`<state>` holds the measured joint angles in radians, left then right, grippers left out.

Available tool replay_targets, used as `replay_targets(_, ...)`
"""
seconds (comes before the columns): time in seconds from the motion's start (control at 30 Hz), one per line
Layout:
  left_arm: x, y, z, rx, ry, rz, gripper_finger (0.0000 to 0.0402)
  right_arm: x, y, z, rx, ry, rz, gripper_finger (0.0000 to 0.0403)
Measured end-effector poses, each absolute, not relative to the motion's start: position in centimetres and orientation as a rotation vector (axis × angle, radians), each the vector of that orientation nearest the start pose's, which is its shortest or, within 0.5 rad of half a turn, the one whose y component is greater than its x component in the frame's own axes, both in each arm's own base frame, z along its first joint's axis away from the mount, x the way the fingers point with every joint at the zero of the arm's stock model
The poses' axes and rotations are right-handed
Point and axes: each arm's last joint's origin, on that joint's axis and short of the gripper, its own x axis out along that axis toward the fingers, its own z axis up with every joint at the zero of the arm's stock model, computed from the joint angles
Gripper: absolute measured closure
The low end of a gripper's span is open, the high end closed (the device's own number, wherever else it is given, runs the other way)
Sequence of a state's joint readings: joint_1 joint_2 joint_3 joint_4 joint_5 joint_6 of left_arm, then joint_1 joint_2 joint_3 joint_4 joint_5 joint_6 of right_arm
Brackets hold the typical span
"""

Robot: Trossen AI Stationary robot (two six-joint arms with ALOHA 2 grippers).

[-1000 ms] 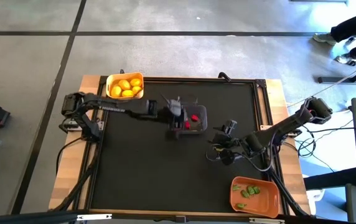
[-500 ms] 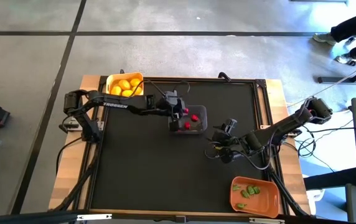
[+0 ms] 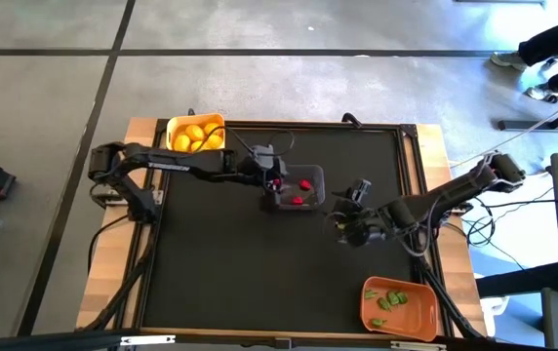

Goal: Sort produce into baskets
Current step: Return to Home Position

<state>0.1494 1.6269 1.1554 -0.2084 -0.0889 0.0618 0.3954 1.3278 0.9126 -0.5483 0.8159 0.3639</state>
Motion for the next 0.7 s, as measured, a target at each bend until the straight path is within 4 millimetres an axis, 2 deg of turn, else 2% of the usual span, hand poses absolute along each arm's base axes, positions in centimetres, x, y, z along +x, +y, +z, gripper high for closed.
replay_targets(0.2,33.1,5.3,27.4,0.036,0.658,0.212,0.0255,23.8,5.3,26.6,-0.157,0.723,-0.427,0.0166)
replay_targets(0.33,31.3,4.9,27.1,0.050,0.664,0.202,0.0299,23.4,3.2,27.3,-0.066,0.762,-0.305,0.0185)
replay_targets(0.53,28.4,4.3,25.7,0.051,0.557,0.106,0.0352,22.9,1.2,28.0,-0.050,0.781,-0.172,0.0281)
replay_targets(0.7,25.9,3.8,25.3,0.044,0.431,0.107,0.0377,22.4,0.0,28.6,-0.022,0.764,-0.098,0.0372)
